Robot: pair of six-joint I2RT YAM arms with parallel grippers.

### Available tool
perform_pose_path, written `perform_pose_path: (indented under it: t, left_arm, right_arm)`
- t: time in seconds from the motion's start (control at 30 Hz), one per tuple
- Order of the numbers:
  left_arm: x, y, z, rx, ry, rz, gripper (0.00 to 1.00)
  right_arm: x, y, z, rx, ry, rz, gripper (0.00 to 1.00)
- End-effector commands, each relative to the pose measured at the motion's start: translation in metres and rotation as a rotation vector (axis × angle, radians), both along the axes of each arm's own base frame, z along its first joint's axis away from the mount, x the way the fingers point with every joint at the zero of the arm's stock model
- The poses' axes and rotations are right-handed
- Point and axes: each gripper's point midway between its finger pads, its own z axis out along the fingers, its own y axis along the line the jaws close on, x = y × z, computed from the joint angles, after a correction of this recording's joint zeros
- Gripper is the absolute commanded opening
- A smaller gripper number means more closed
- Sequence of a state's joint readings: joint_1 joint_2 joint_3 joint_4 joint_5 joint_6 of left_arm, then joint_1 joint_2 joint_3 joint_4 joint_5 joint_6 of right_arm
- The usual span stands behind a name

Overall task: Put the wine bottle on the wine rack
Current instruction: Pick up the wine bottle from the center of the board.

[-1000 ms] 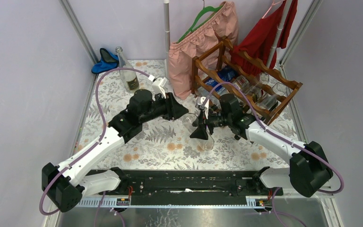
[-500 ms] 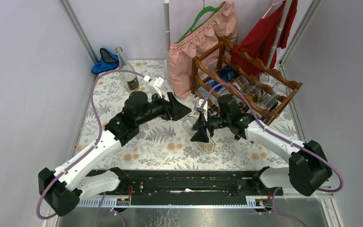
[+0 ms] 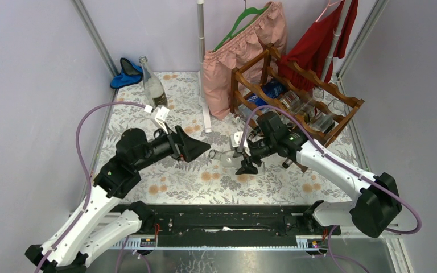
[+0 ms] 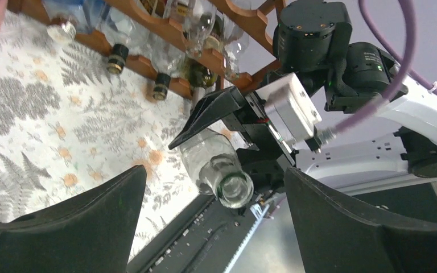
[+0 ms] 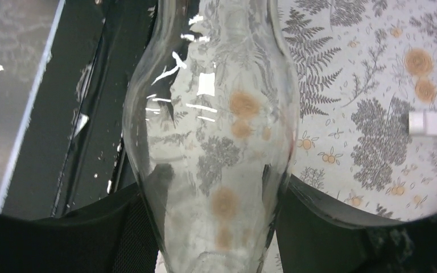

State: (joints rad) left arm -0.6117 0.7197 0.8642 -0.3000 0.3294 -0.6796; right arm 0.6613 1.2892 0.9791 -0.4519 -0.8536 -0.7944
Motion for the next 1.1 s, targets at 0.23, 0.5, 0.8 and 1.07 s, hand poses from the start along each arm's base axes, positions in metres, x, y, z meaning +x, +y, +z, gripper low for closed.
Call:
perform_pose_path:
  t: [0.23, 0.5, 0.8, 1.07]
  left_arm:
    - [-0.047, -0.015, -0.044, -0.098, 0.382, -0.253, 0.89]
    - [-0.058, -0.021, -0.055, -0.118, 0.426, -0.345, 0.86]
    - [-0.056, -0.026, -0.071, -0.126, 0.490, -0.350, 0.69]
    - [-0.051, -0.028, -0.089, -0.091, 0.546, -0.329, 0.60]
  right_arm:
    - [0.001, 0.020, 0.020, -0.072, -0.355, 0.211, 0.00]
    - [0.001, 0.025, 0.013, -0.100, -0.343, 0.216, 0.00]
    - [0.004, 0.028, 0.006, -0.135, -0.316, 0.206, 0.00]
    - [0.001, 0.032, -0.004, -0.195, -0.335, 0.228, 0.00]
